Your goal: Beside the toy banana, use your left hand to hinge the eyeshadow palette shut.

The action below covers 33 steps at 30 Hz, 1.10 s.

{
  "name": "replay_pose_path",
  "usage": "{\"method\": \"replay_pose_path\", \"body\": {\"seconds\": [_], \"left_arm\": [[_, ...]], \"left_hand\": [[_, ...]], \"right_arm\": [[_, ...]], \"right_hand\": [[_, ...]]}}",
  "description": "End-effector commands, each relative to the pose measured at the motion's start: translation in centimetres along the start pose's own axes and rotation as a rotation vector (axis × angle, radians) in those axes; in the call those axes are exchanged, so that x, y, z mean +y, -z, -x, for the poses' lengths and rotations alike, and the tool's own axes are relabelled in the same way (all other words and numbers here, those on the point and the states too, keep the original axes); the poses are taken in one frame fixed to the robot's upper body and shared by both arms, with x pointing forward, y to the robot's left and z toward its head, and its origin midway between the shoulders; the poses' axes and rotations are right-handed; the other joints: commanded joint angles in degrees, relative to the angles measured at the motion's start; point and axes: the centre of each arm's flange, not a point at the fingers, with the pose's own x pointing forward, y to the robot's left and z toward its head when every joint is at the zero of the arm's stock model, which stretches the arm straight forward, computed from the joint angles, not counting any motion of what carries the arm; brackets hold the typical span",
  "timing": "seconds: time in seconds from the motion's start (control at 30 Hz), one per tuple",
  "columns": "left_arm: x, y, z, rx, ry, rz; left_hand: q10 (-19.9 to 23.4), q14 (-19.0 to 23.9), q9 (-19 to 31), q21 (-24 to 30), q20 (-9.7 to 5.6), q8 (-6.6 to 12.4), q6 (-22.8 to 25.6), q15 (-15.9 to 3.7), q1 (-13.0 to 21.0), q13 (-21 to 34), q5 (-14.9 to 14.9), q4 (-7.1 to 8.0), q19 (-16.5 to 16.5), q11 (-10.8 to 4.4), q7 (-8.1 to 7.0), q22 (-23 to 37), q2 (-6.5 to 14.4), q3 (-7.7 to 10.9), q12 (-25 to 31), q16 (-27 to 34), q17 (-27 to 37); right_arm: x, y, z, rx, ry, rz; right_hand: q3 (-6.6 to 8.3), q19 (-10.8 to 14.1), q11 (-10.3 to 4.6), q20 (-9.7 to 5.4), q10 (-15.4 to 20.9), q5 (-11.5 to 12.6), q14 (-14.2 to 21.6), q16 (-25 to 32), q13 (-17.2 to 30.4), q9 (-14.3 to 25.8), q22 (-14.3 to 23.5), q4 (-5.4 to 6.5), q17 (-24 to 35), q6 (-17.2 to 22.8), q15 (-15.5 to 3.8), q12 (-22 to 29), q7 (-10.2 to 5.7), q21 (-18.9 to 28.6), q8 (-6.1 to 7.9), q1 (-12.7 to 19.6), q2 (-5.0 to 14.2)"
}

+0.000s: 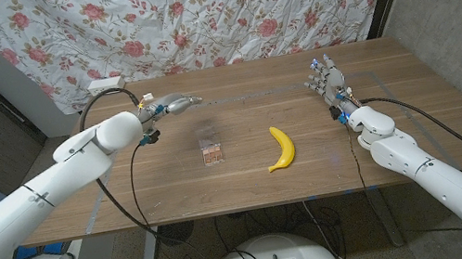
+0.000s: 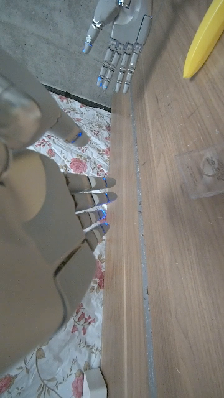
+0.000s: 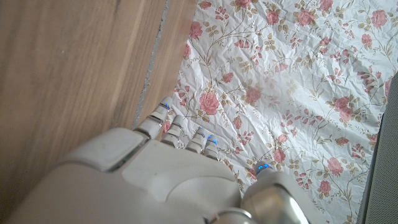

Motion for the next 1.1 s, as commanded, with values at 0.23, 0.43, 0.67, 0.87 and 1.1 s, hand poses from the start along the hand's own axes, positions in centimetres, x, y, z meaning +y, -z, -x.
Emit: {"method": "replay_pose_path", "body": {"seconds": [0.23, 0.43, 0.67, 0.87, 1.1], "left_arm": [[0.0, -0.4, -0.7, 0.113, 0.115, 0.011], [0.5, -1.0, -1.4, 0.129, 0.148, -0.006], [0.9, -2.1, -2.2, 0.134, 0.177, -0.048], [0.9, -2.7, -2.6, 0.14, 0.192, -0.083], [0.6, -3.2, -3.5, 0.157, 0.24, -0.132]], "left_hand": [[0.19, -0.2, 0.1, 0.23, 2.95, -0.32, -0.47, 1.69, -0.51, 0.29, 0.09, 0.68, -0.99, 1.43, 0.77, 0.25, 2.72, -0.84, -0.26, 0.3, 0.26], [1.44, 0.86, 0.16, 0.97, 6.16, -0.08, 0.5, 3.27, -0.85, 0.3, 0.1, 1.42, 0.59, 4.03, 2.49, 0.31, 3.41, -2.68, -0.14, 0.74, 0.42], [2.74, 2.06, 0.15, 0.96, 7.13, 0.38, 2.27, 4.22, -0.87, 0.28, 0.18, 1.54, 0.81, 4.86, 3.34, 0.32, 3.83, -3.84, 0.12, 1.05, 0.45], [5.49, 2.37, 0.12, 0.59, 8.23, 0.61, 4.14, 4.82, -0.83, 0.24, 0.28, 1.56, -0.08, 4.36, 3.37, 0.37, 4.37, -5.09, 0.76, 0.92, 0.44], [7.33, 2.49, 0.08, 0.29, 8.74, 1.07, 7.43, 5.04, -0.8, 0.17, 0.37, 1.57, -1.62, 5.55, 4.86, 0.41, 4.84, -6.5, 0.77, 0.78, 0.41]], "right_arm": [[0.0, 0.0, 0.0, 0.0, 0.0, 0.0], [0.0, 0.0, 0.0, 0.0, 0.0, 0.0], [0.0, 0.0, 0.0, 0.0, 0.0, 0.0], [0.0, 0.0, 0.0, 0.0, 0.0, 0.0], [0.0, 0.0, 0.0, 0.0, 0.0, 0.0]], "right_hand": [[-0.06, 0.37, -0.49, -0.07, 0.08, 0.22, -0.23, 0.22, 0.28, 0.1, 0.13, 0.47, 0.17, 0.11, -7.89, 0.27, -0.37, 0.23, 0.31, -0.06, 6.29], [-0.05, 0.36, -0.5, -0.09, 0.13, 0.22, -0.24, 0.22, 0.28, 0.1, 0.13, 0.47, 0.17, 0.13, -7.93, 0.29, -0.37, 0.23, 0.32, -0.06, 6.29], [-0.05, 0.36, -0.5, -0.07, 0.12, 0.22, -0.26, 0.21, 0.28, 0.1, 0.13, 0.47, 0.17, 0.08, -7.97, 0.28, -0.41, 0.23, 0.29, -0.06, 6.29], [-0.06, 0.34, -0.5, -0.08, 0.09, 0.22, -0.22, 0.23, 0.28, 0.1, 0.13, 0.47, 0.17, 0.08, -7.96, 0.27, -0.42, 0.23, 0.29, -0.07, 6.29], [-0.06, 0.34, -0.49, -0.04, 0.1, 0.22, -0.23, 0.22, 0.28, 0.1, 0.13, 0.47, 0.17, 0.08, -7.98, 0.27, -0.39, 0.22, 0.3, -0.07, 6.29]]}}
